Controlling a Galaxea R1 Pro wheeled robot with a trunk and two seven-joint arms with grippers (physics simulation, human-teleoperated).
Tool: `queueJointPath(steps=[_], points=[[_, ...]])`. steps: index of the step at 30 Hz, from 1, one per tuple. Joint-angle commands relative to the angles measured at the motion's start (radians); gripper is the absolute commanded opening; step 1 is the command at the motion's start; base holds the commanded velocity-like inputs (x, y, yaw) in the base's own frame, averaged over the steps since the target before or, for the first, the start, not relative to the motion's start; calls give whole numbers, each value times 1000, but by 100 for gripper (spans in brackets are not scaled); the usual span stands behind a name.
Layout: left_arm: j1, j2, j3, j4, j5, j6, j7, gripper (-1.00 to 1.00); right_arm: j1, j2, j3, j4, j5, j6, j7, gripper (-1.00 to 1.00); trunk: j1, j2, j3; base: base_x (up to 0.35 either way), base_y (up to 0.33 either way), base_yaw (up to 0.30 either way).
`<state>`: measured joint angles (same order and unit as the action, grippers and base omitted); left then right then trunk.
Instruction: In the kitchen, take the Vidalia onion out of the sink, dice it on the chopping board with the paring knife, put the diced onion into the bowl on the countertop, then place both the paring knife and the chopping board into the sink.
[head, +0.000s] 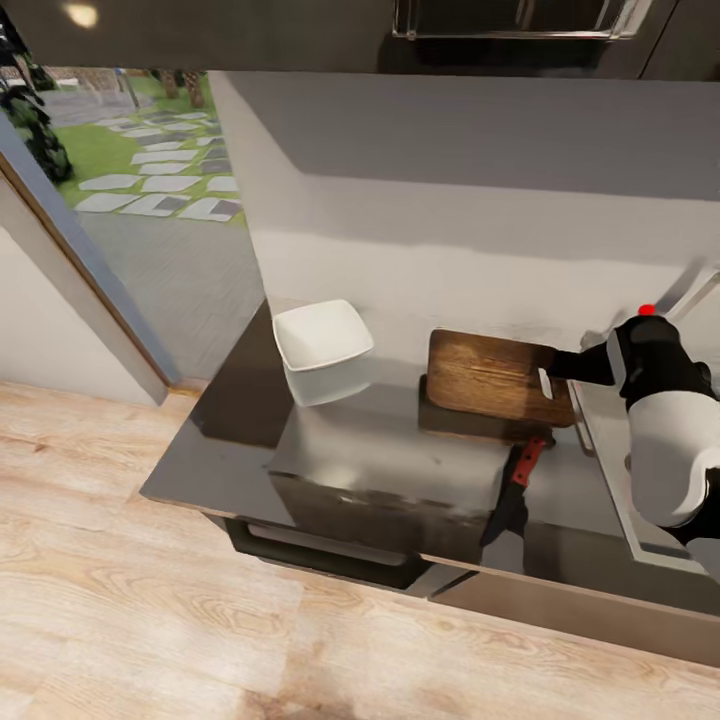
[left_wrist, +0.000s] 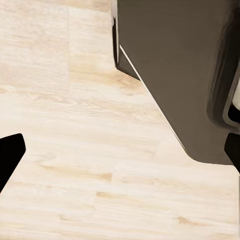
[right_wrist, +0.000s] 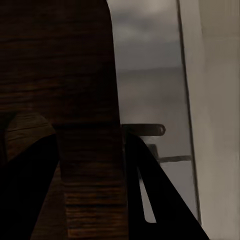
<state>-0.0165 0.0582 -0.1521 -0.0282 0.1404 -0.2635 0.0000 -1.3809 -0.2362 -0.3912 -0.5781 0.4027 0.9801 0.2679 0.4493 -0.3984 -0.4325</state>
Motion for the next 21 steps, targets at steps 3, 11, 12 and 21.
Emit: queueJointPath(steps=[3, 11, 12, 21], points=[[0, 1, -9, 1, 10, -3, 0, 100, -1, 0, -5, 26, 10, 2, 10, -100, 1, -2, -1, 161, -146, 0], [0, 2, -9, 1, 10, -4, 0, 100, -1, 1, -3, 38, 10, 2, 9, -100, 1, -2, -1, 240, -28, 0], [0, 2, -9, 1, 10, -5, 0, 100, -1, 1, -3, 39, 9, 2, 9, -100, 1, -2, -1, 197, -3, 0], [0, 2, -9, 1, 10, -5, 0, 100, -1, 2, -4, 40, 10, 2, 10, -100, 1, -2, -1, 40, -1, 0]])
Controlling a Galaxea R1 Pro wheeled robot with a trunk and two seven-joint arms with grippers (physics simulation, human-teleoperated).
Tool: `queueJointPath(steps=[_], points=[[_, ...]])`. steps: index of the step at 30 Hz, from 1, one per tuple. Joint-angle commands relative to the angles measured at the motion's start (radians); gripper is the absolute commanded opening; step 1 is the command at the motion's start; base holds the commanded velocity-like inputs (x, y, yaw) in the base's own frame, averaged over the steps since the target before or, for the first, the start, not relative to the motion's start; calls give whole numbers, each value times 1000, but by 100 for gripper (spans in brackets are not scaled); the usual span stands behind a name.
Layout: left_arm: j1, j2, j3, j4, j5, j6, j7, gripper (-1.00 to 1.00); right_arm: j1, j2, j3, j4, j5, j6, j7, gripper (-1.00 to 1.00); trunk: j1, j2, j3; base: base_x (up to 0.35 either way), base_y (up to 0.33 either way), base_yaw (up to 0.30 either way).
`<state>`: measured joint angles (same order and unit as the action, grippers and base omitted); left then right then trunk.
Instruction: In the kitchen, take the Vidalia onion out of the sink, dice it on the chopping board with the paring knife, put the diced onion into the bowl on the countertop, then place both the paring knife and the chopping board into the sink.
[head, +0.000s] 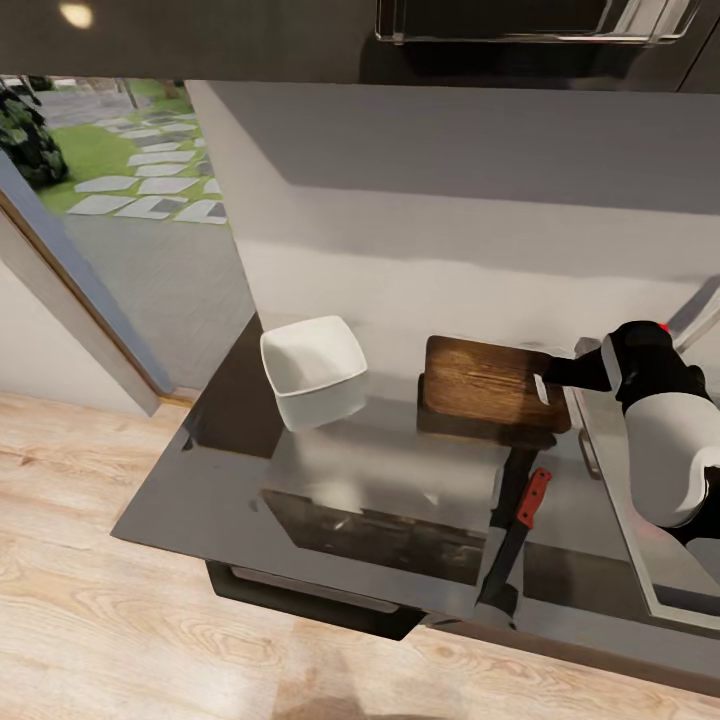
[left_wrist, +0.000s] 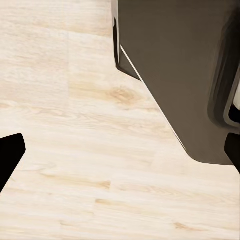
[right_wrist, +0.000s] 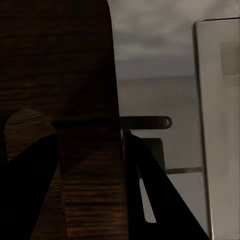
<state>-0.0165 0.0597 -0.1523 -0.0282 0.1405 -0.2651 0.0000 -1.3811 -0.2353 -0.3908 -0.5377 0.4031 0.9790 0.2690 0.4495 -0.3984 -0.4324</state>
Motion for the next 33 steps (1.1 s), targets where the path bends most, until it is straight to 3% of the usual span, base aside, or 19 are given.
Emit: queueJointPath(steps=[1, 15, 33], points=[[0, 0, -9, 1, 10, -3, 0, 100, -1, 0, -5, -1, 9, 3, 9, -100, 0, -2, -1, 3, 0, 0], [0, 0, -10, 1, 10, -3, 0, 100, -1, -1, -5, 80, 10, -31, 4, -100, 0, -2, -1, 0, 0, 0], [0, 0, -10, 1, 10, -3, 0, 100, -1, -2, -6, 93, 10, -34, 4, -100, 0, -2, -1, -4, 1, 0]])
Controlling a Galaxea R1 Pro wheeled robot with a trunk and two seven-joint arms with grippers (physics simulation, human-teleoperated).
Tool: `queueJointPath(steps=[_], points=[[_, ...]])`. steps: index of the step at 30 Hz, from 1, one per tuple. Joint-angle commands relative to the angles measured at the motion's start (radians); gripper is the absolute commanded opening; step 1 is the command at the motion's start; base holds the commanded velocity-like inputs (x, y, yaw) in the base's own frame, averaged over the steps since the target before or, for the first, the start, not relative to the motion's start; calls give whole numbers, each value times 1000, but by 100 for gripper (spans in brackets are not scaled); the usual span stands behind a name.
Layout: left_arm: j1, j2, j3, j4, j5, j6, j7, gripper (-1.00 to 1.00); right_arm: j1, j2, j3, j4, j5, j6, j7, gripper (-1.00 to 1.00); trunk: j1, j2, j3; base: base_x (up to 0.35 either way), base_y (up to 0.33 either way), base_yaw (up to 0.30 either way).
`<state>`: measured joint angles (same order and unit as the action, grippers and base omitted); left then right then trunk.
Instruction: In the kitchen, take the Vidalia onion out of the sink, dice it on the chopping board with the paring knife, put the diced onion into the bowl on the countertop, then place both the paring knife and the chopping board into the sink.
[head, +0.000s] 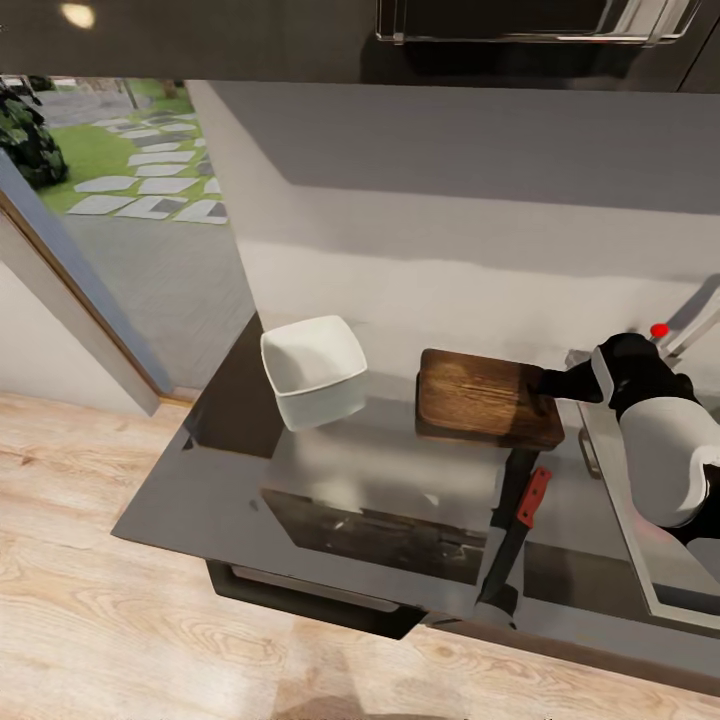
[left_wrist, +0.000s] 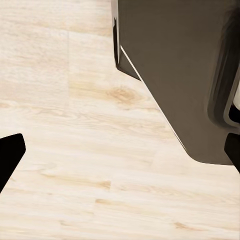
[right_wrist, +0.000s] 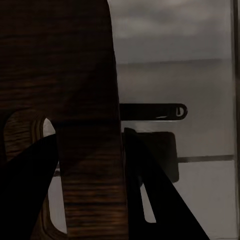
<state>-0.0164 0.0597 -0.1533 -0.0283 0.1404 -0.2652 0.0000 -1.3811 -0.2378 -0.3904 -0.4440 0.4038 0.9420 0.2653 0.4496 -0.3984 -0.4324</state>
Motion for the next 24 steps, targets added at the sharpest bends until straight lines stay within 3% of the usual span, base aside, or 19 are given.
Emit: queueJointPath(steps=[1, 24], points=[[0, 0, -8, 1, 10, -3, 0, 100, -1, 1, -7, -1, 9, 2, 8, -100, 0, -2, -1, -70, 58, 0], [0, 0, -9, 1, 10, -3, 0, 100, -1, 0, -8, 7, 10, -9, 7, -100, 0, -2, -1, -9, 8, 0]])
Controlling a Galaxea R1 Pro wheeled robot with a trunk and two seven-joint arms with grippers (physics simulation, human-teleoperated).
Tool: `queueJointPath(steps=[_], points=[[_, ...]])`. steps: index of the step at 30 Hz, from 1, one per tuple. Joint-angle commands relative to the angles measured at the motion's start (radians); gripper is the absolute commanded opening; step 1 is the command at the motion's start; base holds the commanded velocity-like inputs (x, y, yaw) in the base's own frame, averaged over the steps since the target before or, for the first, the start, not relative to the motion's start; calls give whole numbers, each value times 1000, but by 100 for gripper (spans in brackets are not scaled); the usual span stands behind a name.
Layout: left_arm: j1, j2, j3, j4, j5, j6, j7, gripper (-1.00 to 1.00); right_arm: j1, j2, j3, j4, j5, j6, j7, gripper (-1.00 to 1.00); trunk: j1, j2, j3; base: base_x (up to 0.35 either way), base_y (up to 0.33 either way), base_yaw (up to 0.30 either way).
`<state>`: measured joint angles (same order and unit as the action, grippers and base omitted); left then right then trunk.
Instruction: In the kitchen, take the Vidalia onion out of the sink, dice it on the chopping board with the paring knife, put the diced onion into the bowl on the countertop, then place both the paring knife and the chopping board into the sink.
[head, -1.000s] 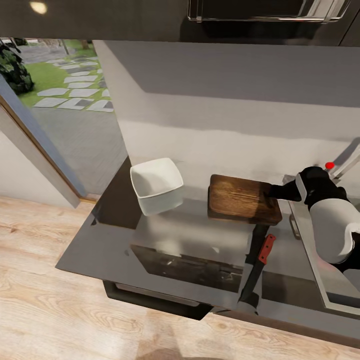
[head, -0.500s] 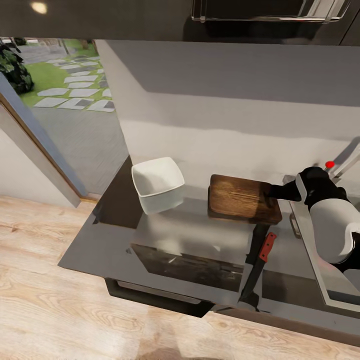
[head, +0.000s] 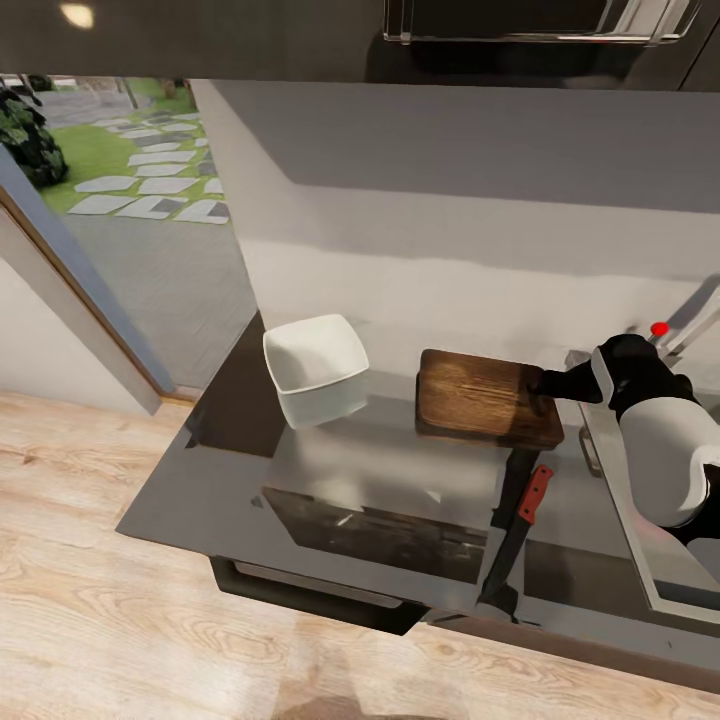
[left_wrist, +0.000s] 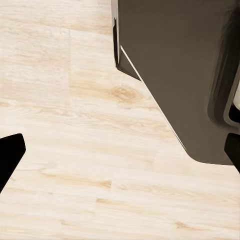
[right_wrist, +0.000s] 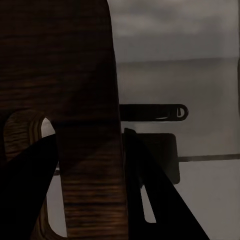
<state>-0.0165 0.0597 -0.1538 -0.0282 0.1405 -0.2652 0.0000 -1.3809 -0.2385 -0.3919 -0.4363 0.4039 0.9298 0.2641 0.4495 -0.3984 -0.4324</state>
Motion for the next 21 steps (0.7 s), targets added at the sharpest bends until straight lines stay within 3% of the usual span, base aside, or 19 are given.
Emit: queueJointPath(steps=[1, 14, 15, 21], points=[[0, 0, -9, 1, 10, -3, 0, 100, -1, 1, -7, -1, 10, 3, 8, -100, 0, -2, -1, 0, 0, 0], [0, 0, -9, 1, 10, -3, 0, 100, -1, -1, -7, -1, 10, 3, 8, -100, 0, -2, -1, 0, 0, 0], [0, 0, -9, 1, 10, -3, 0, 100, -1, -1, -7, -1, 10, 3, 8, 100, 0, -2, -1, 0, 0, 0], [0, 0, -9, 2, 10, -3, 0, 100, -1, -1, -7, -1, 10, 3, 9, 100, 0, -2, -1, 0, 0, 0]])
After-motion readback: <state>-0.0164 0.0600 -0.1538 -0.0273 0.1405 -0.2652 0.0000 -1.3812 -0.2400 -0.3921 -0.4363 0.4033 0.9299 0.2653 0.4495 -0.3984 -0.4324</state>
